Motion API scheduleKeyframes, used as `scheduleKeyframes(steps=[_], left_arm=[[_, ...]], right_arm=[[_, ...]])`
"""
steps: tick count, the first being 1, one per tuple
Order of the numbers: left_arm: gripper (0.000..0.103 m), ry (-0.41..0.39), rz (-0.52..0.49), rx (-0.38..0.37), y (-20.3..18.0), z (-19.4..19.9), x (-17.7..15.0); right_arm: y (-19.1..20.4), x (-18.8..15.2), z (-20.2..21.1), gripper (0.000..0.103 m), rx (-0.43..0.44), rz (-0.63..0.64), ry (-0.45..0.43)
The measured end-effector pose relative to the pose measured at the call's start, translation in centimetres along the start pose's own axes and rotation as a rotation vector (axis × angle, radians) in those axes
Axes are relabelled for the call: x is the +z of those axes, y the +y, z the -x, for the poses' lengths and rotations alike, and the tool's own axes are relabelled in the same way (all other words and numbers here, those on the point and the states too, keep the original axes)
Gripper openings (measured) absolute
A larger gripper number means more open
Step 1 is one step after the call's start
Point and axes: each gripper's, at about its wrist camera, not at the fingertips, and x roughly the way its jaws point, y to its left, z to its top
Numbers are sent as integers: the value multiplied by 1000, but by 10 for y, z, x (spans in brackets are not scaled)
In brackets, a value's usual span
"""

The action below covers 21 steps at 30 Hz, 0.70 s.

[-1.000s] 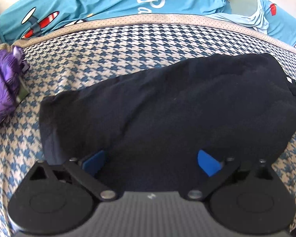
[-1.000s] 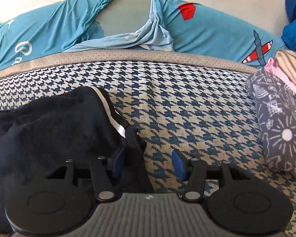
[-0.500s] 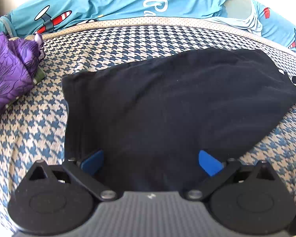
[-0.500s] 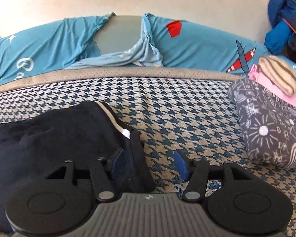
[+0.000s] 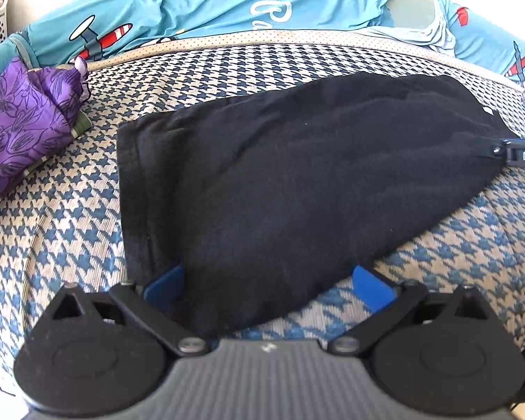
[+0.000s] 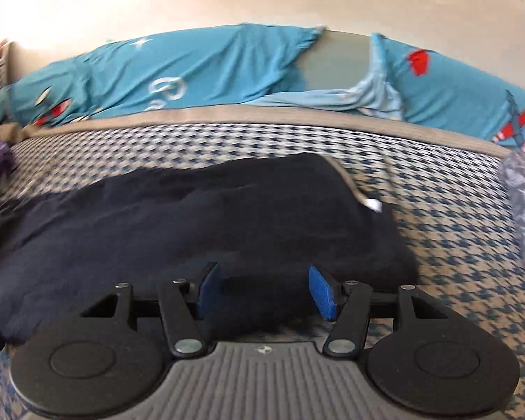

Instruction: Fold clothes

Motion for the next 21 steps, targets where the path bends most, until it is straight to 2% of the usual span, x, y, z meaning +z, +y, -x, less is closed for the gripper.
scheduleKeyframes(steps=[3, 6, 8, 11, 14, 17, 21], left_arm=[[103, -23, 34, -7, 3, 6, -2], [103, -67, 133, -6, 19, 16, 3], [103, -72, 185, 45, 31, 18, 7], [103, -27, 271, 103, 50, 12, 7], [103, 0, 365, 96, 70, 8, 6], [103, -5, 400, 114, 79, 9, 4], [103, -5, 440, 79, 85, 9, 5]], right_arm=[[18, -5, 0, 56, 56, 38, 5], [34, -10, 1, 58, 102, 74, 11], [46, -13, 0, 60, 131, 109, 24], [61, -22, 0, 67, 115, 168, 26], [73, -29, 2, 67, 94, 220, 23], [74, -32, 8, 67, 106, 197, 37], [78, -36, 21, 67, 109, 180, 30]])
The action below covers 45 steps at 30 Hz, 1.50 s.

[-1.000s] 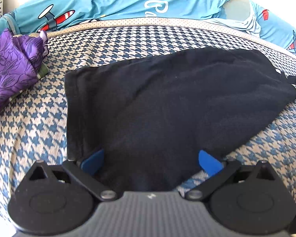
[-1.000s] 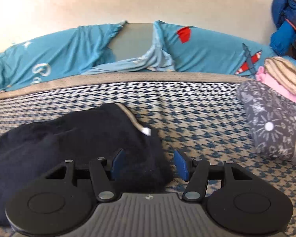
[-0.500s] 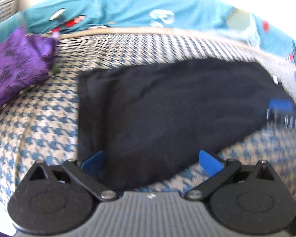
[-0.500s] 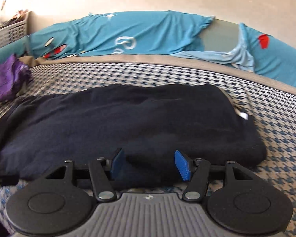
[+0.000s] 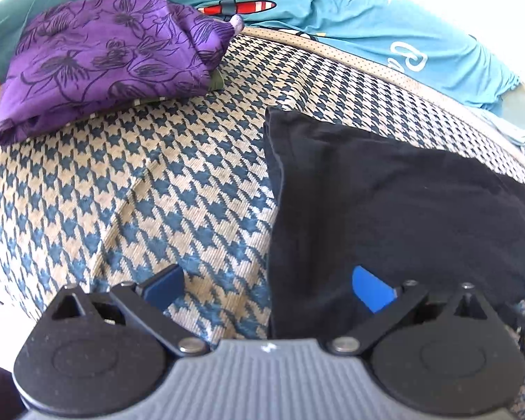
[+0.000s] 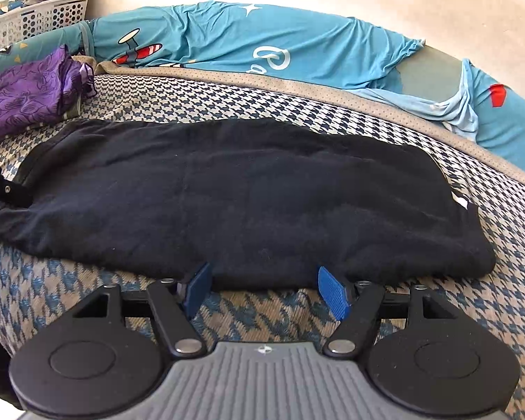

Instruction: Fold clothes

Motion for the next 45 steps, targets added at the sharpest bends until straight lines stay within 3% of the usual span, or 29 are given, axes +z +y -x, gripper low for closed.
scheduleKeyframes(steps=[5, 11, 16, 25, 31, 40, 41, 43, 45], left_arm=[[103, 22, 32, -21, 2, 0, 2], [103, 48, 68, -33, 7, -2, 5], [103, 76, 79, -48, 10, -3, 8], [103, 107, 59, -47, 9, -6, 10], [103, 119, 70, -53, 12, -8, 12], [103, 130, 142, -76, 20, -7, 16], [103, 133, 146, -80, 21, -7, 17], [103, 139, 156, -91, 22, -7, 19], [103, 144, 171, -108, 24, -7, 21]], right_arm=[[21, 2, 20, 66, 158, 20, -62], [76, 4, 30, 49, 334, 183, -115], [120, 1, 29, 37, 402, 350, -131], [168, 0, 23, 35, 385, 591, -199], [181, -3, 13, 35, 378, 670, -194], [198, -11, 1, 34, 305, 797, -256], [199, -12, 0, 33, 303, 810, -265], [202, -15, -1, 14, 299, 827, -282], [200, -13, -1, 8, 299, 796, -282]])
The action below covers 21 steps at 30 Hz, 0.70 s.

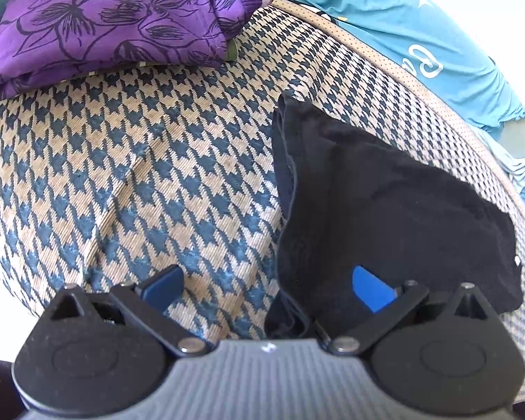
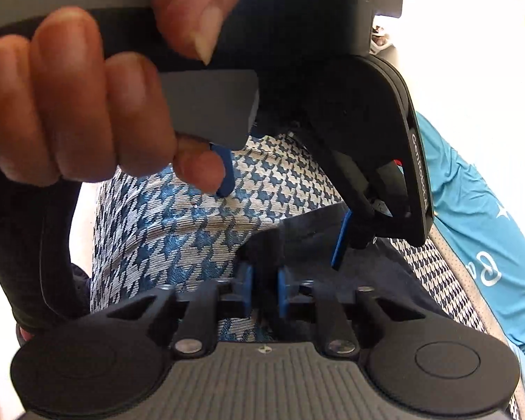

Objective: Fold clothes
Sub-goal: 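Close the left tool on the bundle's edge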

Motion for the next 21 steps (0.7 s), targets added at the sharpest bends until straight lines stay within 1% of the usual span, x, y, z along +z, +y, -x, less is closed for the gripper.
scheduleKeyframes(steps=[2, 4, 8, 10, 12, 15, 18, 21], left_arm=[[103, -2, 16, -20, 1, 1, 3], [103, 15, 38, -70, 2, 1, 8], [103, 45, 62, -163, -1, -3, 20], [103, 57, 51, -172, -6, -6, 28], [103, 64, 48, -187, -10, -10, 35], [103, 77, 50, -226, -15, -16, 47], [103, 120, 64, -283, -17, -29, 60], [103, 140, 77, -281, -21, -41, 68]], right_arm=[[-9, 0, 3, 7, 3, -59, -10], [-29, -2, 9, 7, 11, -148, -23], [-64, 0, 19, 7, 73, -428, -32], [-80, -4, 24, 7, 86, -529, -43], [-92, -6, 29, 7, 90, -602, -58], [-106, -10, 36, 7, 87, -661, -71], [-112, -12, 42, 7, 92, -669, -76], [-114, -12, 43, 7, 106, -683, -80]])
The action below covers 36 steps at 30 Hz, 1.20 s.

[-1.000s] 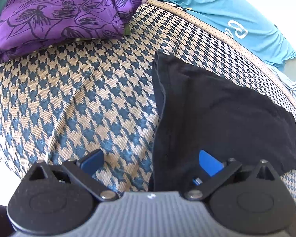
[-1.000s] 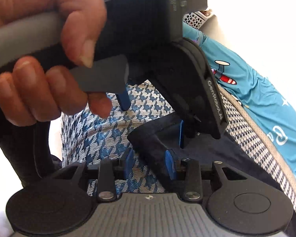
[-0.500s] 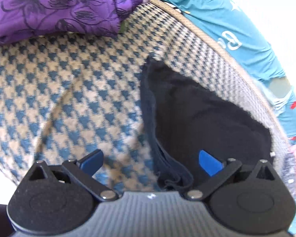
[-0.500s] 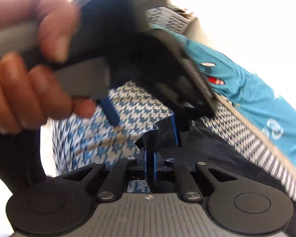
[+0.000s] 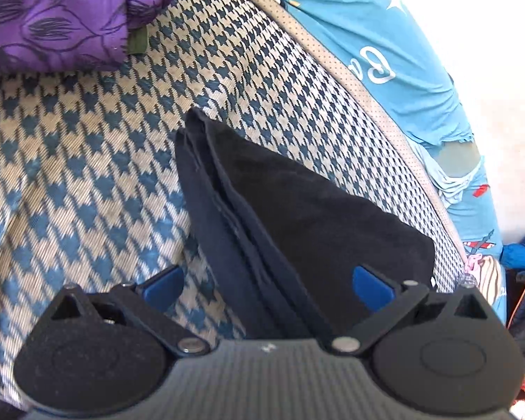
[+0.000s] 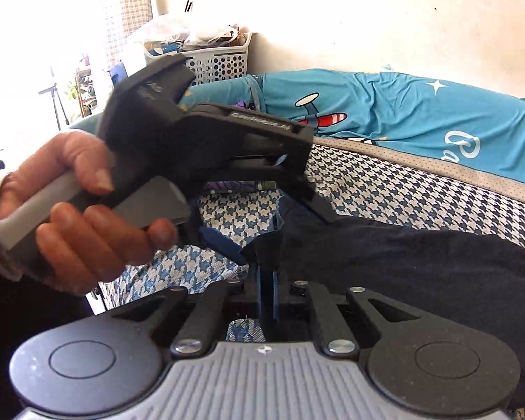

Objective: Fold clothes
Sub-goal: 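Close the left tool on the bundle's edge, then lift the gripped edge and fold it over the bundle with the left tool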

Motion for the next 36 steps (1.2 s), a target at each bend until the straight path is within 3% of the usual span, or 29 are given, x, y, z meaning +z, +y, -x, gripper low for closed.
scheduleKeyframes(steps=[3, 8, 11, 14, 20, 25, 28, 32, 36], left_arm=[[95, 22, 14, -24, 0, -12, 7], [60, 28, 10, -17, -2, -25, 13], [40, 21, 30, -12, 0, -29, 17], [30, 20, 41, 4, 1, -28, 16], [30, 19, 68, -5, 1, -24, 15], [30, 13, 60, -12, -3, -24, 13], [30, 13, 58, -26, -4, -25, 13], [30, 17, 68, -25, -1, -27, 14], [31, 15, 69, -23, 6, -22, 13]], right_arm=[[-5, 0, 1, 7, 20, -27, 3], [-12, -1, 0, 7, 35, -86, 14], [-15, -6, -1, 7, 0, -93, 30], [-19, -9, -5, 8, -33, -97, 46], [-9, -15, -12, 14, -91, 1, 64], [0, -21, -15, 36, -86, 60, 78], [6, -25, -20, 43, -105, 109, 81], [9, -27, -26, 42, -126, 144, 67], [17, -28, -29, 8, -149, 212, 61]])
